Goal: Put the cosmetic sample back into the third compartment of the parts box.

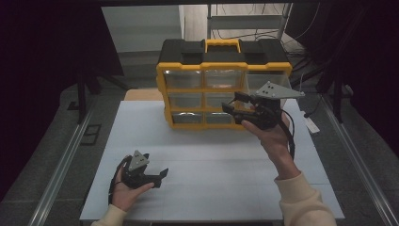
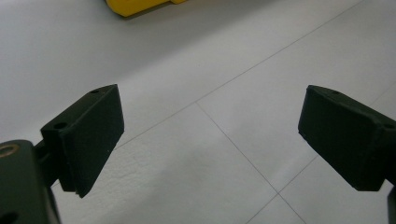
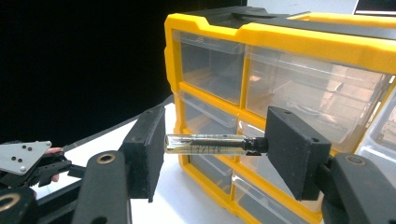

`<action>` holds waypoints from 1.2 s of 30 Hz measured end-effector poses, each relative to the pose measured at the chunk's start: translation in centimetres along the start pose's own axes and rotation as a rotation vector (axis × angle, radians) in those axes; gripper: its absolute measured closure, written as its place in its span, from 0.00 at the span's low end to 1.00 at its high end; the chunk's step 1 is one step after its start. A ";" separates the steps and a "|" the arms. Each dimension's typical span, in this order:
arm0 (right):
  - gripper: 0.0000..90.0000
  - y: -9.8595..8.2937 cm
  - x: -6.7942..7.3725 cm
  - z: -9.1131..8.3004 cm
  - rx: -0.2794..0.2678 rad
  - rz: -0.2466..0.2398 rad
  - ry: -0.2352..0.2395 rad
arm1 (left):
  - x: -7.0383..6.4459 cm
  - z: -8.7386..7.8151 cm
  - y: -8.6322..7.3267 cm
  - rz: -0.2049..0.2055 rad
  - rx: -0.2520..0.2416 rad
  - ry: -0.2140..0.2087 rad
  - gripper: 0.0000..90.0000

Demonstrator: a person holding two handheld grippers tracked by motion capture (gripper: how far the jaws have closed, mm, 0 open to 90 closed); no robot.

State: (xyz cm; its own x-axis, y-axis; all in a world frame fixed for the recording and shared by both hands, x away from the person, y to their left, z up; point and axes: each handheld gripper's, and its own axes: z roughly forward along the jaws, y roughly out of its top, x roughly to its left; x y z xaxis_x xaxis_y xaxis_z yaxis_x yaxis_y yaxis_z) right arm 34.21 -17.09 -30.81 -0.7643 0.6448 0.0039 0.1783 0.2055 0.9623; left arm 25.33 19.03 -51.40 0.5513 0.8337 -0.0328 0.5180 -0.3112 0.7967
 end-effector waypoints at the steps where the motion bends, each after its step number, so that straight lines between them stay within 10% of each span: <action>1: 0.45 0.0 0.0 0.0 0.000 0.000 0.000 | 0.0 0.0 0.0 0.000 0.000 0.000 0.08; 36: 0.45 3.5 -2.1 -0.5 -0.028 -0.023 -0.065 | 0.1 -0.2 0.0 -0.006 -0.012 0.002 0.08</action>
State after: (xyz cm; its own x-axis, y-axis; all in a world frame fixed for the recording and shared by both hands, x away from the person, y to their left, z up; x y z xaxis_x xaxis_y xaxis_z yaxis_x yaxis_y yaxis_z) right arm 36.11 -18.07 -27.33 -0.7258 0.6870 -0.0350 0.1435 0.2010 0.9690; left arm 25.30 19.17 -51.28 0.5468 0.8364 -0.0367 0.5137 -0.3005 0.8036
